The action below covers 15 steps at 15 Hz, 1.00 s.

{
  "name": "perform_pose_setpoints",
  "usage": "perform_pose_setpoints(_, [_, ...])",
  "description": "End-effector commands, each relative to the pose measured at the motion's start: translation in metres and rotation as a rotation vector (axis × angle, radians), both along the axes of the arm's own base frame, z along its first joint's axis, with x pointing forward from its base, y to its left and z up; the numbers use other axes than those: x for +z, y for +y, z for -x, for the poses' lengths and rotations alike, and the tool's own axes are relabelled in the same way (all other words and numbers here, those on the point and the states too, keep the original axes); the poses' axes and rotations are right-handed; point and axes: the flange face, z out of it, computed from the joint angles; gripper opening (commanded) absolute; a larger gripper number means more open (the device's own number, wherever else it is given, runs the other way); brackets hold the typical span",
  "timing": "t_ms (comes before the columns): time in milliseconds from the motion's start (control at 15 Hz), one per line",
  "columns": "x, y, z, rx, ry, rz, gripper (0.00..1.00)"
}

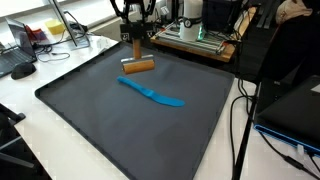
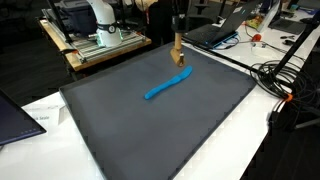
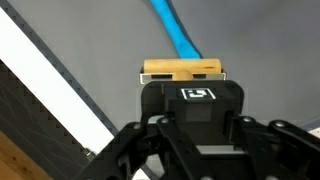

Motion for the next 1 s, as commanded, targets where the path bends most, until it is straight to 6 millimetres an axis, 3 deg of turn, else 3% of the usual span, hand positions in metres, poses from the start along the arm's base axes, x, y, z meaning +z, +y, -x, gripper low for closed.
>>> perform_pose_setpoints(0, [-0.011,0.003,-0.002,0.098,0.050,0.003,0.22])
perform_pose_setpoints(533, [-0.053,-0.003,-0.016,0.304,0.135,0.051,0.22])
perform_pose_setpoints(933, [-0.066,-0.013,-0.028,0.356,0.164,0.067,0.22])
